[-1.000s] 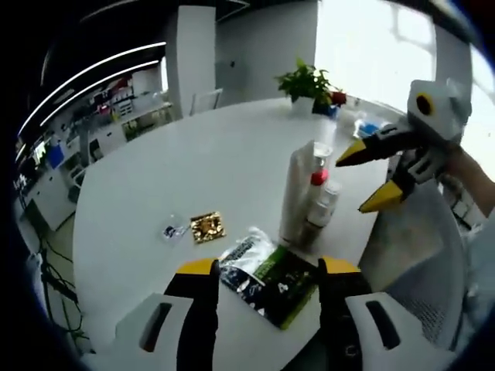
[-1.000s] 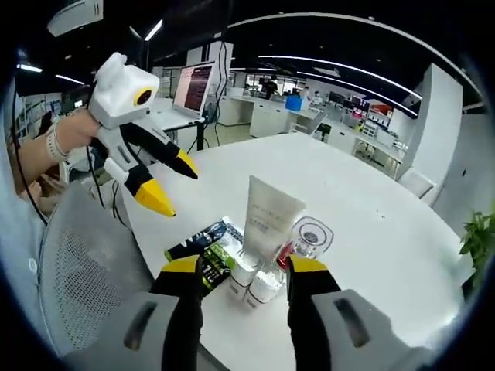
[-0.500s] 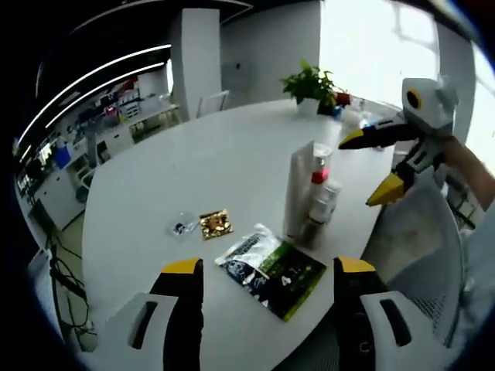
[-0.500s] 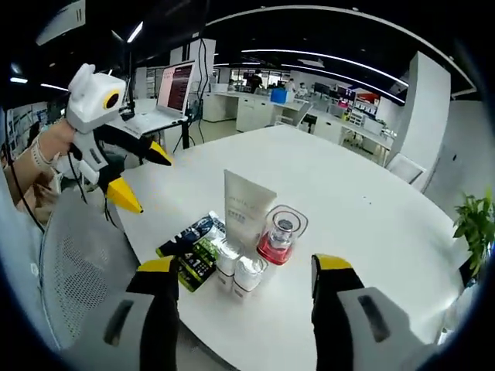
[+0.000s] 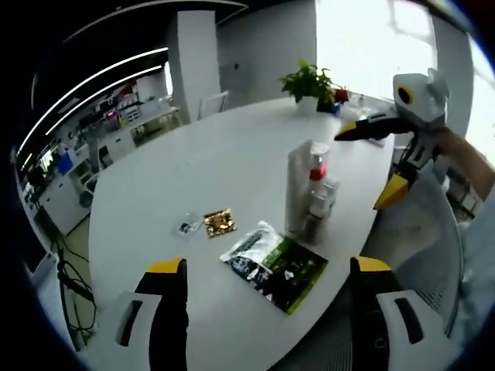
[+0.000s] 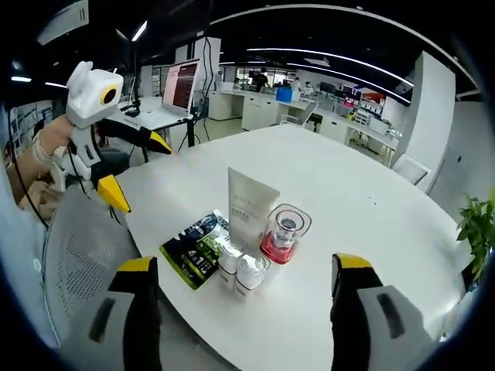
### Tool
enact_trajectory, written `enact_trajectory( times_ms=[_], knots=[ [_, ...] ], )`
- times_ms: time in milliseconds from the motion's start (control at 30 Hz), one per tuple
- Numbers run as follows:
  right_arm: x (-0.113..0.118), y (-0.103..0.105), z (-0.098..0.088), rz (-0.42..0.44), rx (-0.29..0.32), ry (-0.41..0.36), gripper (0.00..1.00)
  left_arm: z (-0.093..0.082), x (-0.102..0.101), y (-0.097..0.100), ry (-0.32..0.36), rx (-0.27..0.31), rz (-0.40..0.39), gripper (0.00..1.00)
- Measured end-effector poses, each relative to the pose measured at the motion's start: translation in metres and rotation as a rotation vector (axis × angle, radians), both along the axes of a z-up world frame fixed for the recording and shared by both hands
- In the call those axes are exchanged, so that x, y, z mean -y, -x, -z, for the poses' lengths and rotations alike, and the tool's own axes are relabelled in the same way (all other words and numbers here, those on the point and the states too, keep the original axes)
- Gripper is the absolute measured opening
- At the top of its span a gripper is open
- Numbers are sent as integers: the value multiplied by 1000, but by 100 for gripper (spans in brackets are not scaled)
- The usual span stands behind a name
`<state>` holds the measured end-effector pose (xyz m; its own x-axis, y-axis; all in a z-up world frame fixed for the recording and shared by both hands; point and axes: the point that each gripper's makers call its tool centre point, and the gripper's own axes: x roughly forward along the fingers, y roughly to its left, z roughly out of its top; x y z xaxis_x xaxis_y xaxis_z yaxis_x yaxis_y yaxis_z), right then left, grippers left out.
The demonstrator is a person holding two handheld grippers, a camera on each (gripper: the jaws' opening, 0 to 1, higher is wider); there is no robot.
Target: Arrange the skincare products in the storage area until every visible bottle or jar stands upright without overlapping.
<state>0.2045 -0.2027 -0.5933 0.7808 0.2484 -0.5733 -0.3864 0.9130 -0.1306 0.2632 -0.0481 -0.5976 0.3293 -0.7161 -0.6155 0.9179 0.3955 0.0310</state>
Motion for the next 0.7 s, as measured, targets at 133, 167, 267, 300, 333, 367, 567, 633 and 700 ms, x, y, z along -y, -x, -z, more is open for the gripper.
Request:
enact_trajectory(
  times_ms=[133,167,267,300,333,367,567,633,700],
  knots=[
    [3,-3,-3,15,17,3,96,0,-2,1,0,3,-5,89],
    [3,-2,-2,9,14,6,96,0,-3,1,2,3,-4,89],
    [4,-3,-2,5,13,11,98,0,-4,1,4,3,-3,93],
    [3,-3,-2,4,13,13,98,-1,-5,1,6,4,-2,94],
    [3,-3,-3,0,18,16,99,-1,-5,2,9,5,0,95],
    [3,-3,-3,-4,20,19,99,-1,-5,2,13,3,-3,97],
    [3,-5,-2,-4,20,21,99,0,-4,5,17,-6,16,97],
    [3,-5,-2,-5,20,18,99,0,-3,5,20,-14,18,97],
    [3,-5,-2,-6,22,19,100,1,-3,5,18,-13,21,97]
  ],
)
